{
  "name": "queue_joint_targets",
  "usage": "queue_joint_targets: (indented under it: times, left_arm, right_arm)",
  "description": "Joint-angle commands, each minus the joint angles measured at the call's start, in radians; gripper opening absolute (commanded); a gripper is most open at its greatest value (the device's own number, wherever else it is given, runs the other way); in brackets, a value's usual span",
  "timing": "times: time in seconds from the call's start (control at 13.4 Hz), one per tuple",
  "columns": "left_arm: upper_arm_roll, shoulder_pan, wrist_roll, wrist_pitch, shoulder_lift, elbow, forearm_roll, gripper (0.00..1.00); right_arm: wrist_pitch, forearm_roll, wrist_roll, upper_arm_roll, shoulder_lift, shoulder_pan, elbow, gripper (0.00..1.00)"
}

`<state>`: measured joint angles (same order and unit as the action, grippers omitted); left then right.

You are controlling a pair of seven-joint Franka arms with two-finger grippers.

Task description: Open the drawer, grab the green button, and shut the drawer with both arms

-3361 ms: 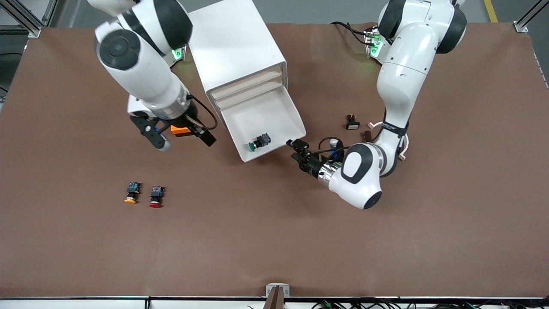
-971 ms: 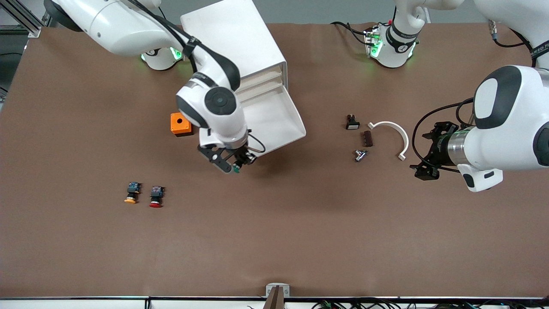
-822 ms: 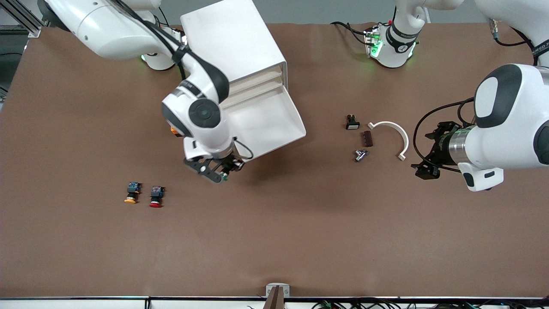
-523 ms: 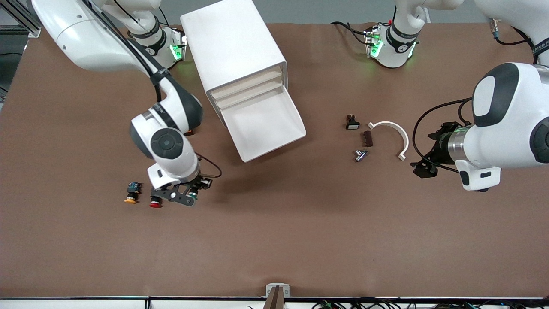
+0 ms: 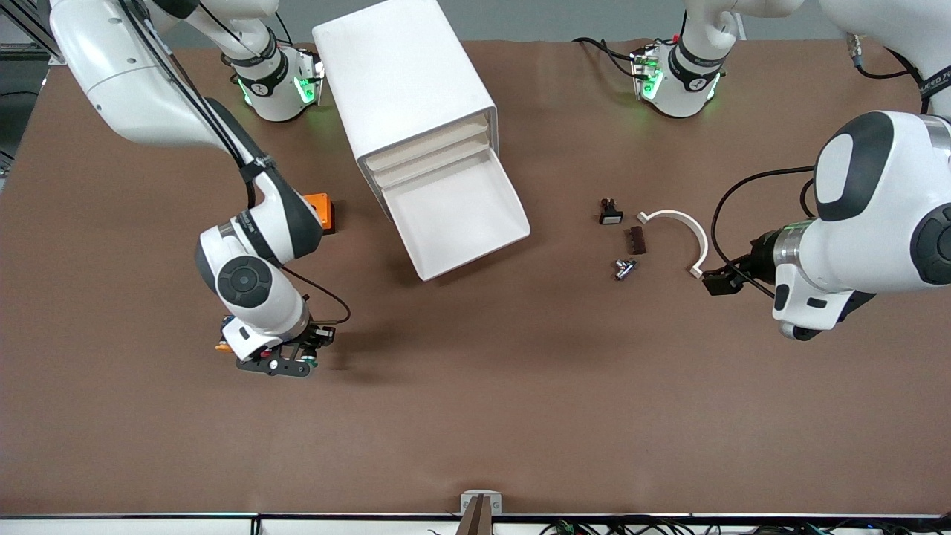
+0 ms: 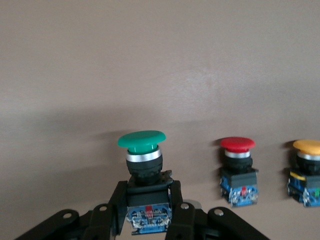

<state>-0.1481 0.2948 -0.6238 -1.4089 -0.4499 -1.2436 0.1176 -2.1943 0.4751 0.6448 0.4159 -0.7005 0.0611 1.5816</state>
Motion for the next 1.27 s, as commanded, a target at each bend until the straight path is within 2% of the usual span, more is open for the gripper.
queue_joint_targets:
  times: [0.0, 0.3, 0.37, 0.45, 0.52, 0.6, 0.75, 0.9, 1.05, 1.2]
  left_arm:
    - [0.005, 0.029, 0.064, -0.036, 0.013, -0.019, -0.052, 1.0]
    - [0.005, 0.061, 0.056, -0.047, -0.026, -0.028, -0.049, 1.0]
    - [0.007, 0.078, 0.056, -0.054, -0.038, -0.028, -0.045, 1.0]
    - [0.012, 0.095, 0.058, -0.083, -0.053, -0.028, -0.039, 1.0]
    - [0.03, 0.105, 0.059, -0.128, -0.073, -0.036, -0.036, 1.0]
    - [0.068, 0.11, 0.058, -0.183, -0.084, -0.051, -0.036, 1.0]
    - [0.099, 0.121, 0.05, -0.269, -0.114, -0.063, -0.035, 1.0]
    - [0.149, 0.124, 0.041, -0.378, -0.168, -0.062, 0.015, 1.0]
    - [0.16, 0.136, 0.042, -0.511, -0.219, -0.063, 0.146, 1.0]
    - [0.159, 0.209, 0.033, -0.597, -0.28, -0.063, 0.157, 1.0]
  right_arm:
    - [-0.035, -0.018, -0.028, -0.014, -0.022, -0.001, 0.015, 0.04]
    - [-0.051, -0.027, -0.028, -0.014, -0.065, 0.028, 0.018, 0.08]
    - [-0.058, -0.033, -0.027, -0.014, -0.068, 0.028, 0.018, 0.15]
    - [-0.059, -0.062, -0.027, -0.014, -0.07, 0.029, 0.017, 0.25]
    - [-0.059, -0.097, -0.027, -0.016, -0.071, 0.028, 0.012, 0.4]
    - [-0.056, -0.101, -0.027, -0.016, -0.068, 0.028, 0.006, 0.62]
    - [-0.048, -0.102, -0.031, -0.025, -0.057, 0.029, -0.018, 1.0]
    - [-0.047, -0.116, -0.03, -0.034, -0.007, 0.039, -0.02, 1.0]
    - [-0.012, -0.138, -0.033, -0.054, 0.062, 0.037, -0.025, 1.0]
    - [0.045, -0.139, -0.059, -0.074, 0.122, 0.031, -0.041, 1.0]
